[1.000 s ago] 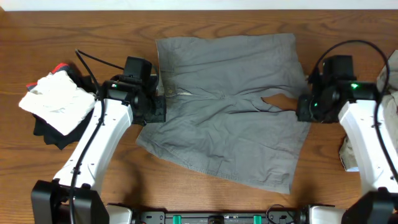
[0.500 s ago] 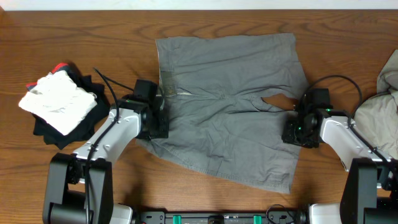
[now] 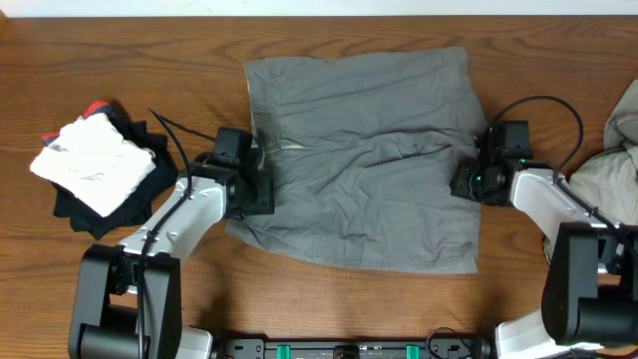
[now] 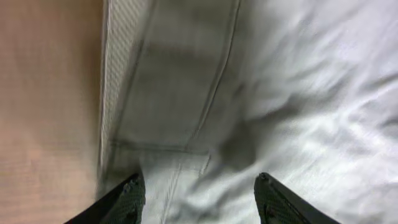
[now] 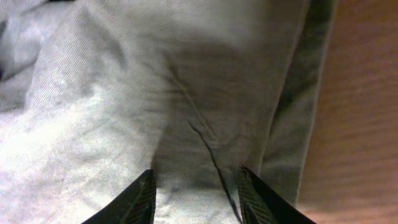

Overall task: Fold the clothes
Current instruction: 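Grasp the shorts' side edges with both grippers and pull them apart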

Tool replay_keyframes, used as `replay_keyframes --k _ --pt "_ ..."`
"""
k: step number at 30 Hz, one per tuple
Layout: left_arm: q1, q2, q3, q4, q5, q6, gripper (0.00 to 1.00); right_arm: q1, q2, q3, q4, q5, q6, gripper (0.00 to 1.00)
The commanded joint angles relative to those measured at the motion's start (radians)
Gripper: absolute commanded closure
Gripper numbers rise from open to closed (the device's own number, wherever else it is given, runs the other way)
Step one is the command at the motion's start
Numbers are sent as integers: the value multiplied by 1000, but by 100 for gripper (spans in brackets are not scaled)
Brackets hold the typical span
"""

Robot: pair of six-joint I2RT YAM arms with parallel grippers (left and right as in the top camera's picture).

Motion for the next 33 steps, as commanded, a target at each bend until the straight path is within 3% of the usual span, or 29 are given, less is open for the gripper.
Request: replay_keyframes --k 1,8,15,24,28,33 --pt "-2 5 -4 56 26 -1 41 -59 119 -30 -29 54 -12 56" --pt "-1 2 8 111 29 -1 41 -83 119 137 -210 49 -133 53" --pt "0 -113 71 -109 29 2 41 -83 60 311 -463 42 -142 44" --pt "0 -269 69 -399 16 -27 41 -83 -135 364 -665 -3 -142 42" --pt "0 -266 31 -443 -39 -148 41 -83 -188 364 -707 -6 -141 41" --pt "0 -265 -58 -389 -42 -384 41 -83 -200 364 -722 -6 -142 41"
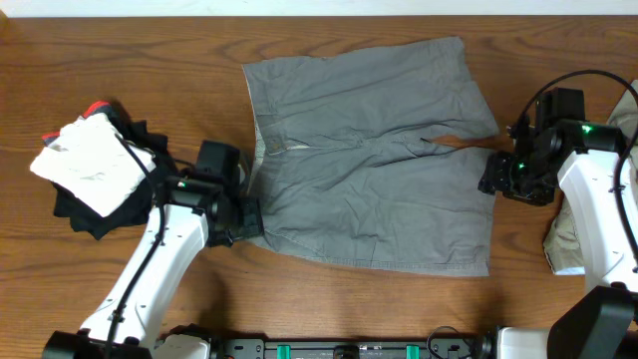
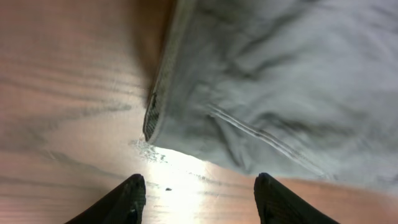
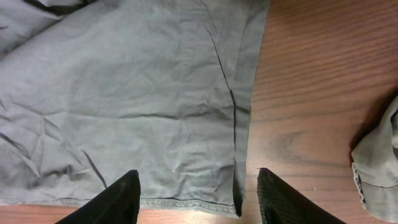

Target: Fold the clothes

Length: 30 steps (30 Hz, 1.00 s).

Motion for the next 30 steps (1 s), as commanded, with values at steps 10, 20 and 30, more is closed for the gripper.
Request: replay_keyframes --k 10,20,30 --pt "0 3 -190 224 -26 -327 41 -8 -9 13 -12 -12 -11 41" --pt "0 4 -203 257 -27 -327 42 -8 -9 13 -34 -13 -10 42" --pt "0 9 -267 363 -23 -300 79 -8 -9 13 -88 -15 -6 42"
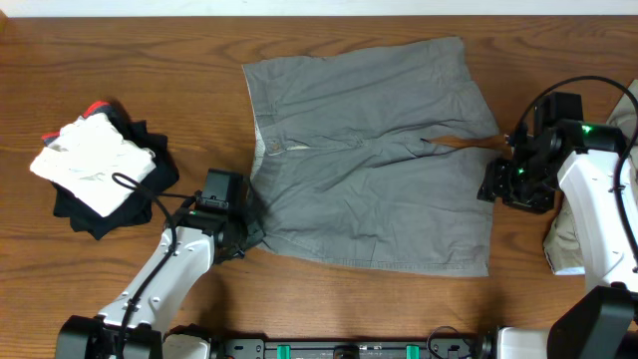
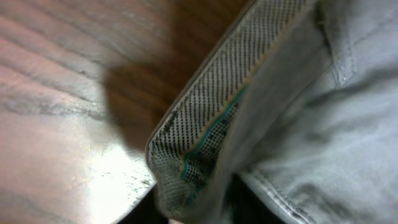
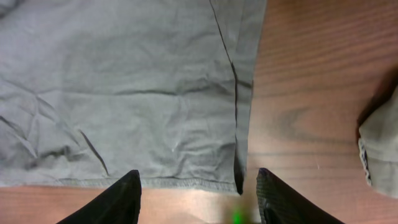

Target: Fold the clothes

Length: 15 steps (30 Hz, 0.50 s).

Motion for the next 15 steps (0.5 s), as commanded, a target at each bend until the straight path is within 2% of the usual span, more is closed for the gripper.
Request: replay_keyframes --k 1,2,3,8,11,15 --pt "0 5 -7 13 -3 25 81 -8 -9 12 -19 -8 -5 38" --pt "0 5 -5 13 7 25 87 -8 -9 12 -27 -7 2 36" --pt "0 3 0 13 28 30 88 -8 -9 12 -39 -10 6 33" --pt "0 -16 35 11 130 55 88 -8 -10 3 -94 -91 10 20" --pt "0 -34 41 9 129 55 88 -8 -10 -26 -99 -146 30 1" --pt "0 -55 41 8 129 55 88 -8 -11 -94 -87 -84 142 1"
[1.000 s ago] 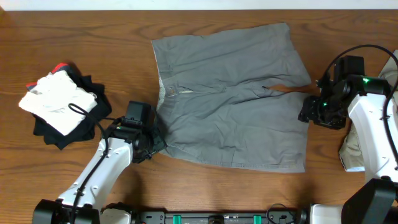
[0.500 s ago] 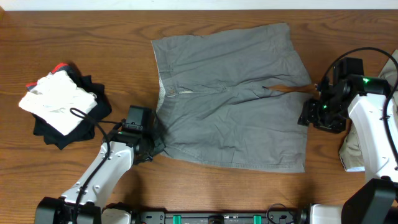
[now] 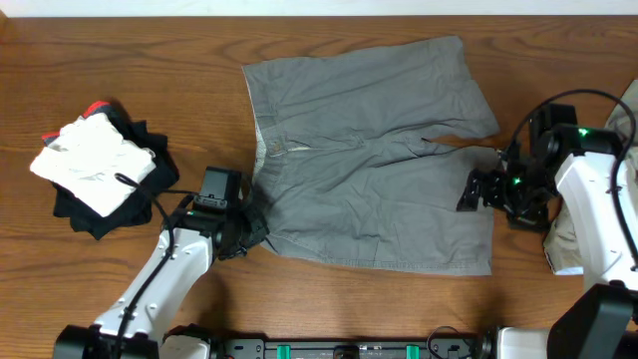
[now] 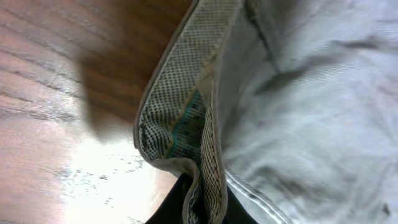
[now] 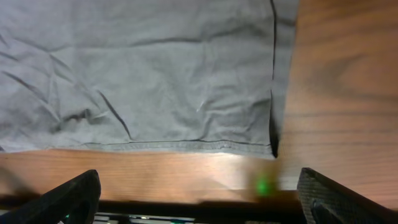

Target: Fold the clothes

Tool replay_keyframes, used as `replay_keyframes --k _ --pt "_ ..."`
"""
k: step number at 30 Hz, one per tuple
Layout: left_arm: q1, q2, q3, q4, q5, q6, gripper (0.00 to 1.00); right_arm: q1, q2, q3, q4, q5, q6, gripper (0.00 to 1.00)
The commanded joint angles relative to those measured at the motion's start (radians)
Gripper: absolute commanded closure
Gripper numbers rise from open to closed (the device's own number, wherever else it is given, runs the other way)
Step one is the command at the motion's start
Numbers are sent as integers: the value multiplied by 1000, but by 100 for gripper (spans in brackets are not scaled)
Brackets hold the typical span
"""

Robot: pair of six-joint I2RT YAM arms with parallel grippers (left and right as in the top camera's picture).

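Observation:
Grey shorts (image 3: 369, 150) lie spread flat on the wooden table, waistband to the left, legs to the right. My left gripper (image 3: 246, 231) is at the near left corner and shut on the waistband (image 4: 180, 106), whose patterned inside shows, pinched at the bottom of the left wrist view (image 4: 202, 208). My right gripper (image 3: 477, 191) hovers by the near leg's right edge, wide open and empty (image 5: 199, 202). The near leg's hem (image 5: 186, 146) lies just ahead of its fingers (image 5: 74, 196).
A pile of clothes (image 3: 95, 165), white on black with a bit of red, sits at the left. A beige garment (image 3: 626, 130) lies at the right edge behind my right arm. Bare table (image 3: 329, 299) runs along the front.
My left gripper has shut on the near waistband corner it was closing around. My right gripper has opened wider and shifted a little left, over the near leg's hem.
Both grippers were open on the wrinkled shorts, left at the waistband, right at the crotch side. Then both stood off the cloth's edges and the shorts lay flatter. The left one went to the near waistband corner and now grips it.

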Motion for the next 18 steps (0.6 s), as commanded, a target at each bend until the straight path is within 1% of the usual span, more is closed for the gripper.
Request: replay_keyframes --k 1,4,8,10,15,18 --pt "0 -28 27 -2 20 19 88 -7 -14 -63 7 42 135 1" --pt "0 -45 27 -3 21 27 88 -8 -42 -132 43 99 240 1" --pt "0 -63 27 -3 20 64 88 -13 -117 -238 103 111 319 1" --pt "0 -63 27 -6 20 64 88 -23 -160 -281 109 130 366 1" --pt "0 -63 27 -6 20 64 88 -41 -263 -384 138 143 406 1" --pt "0 -63 27 -6 20 64 88 -42 -302 -454 189 145 433 1"
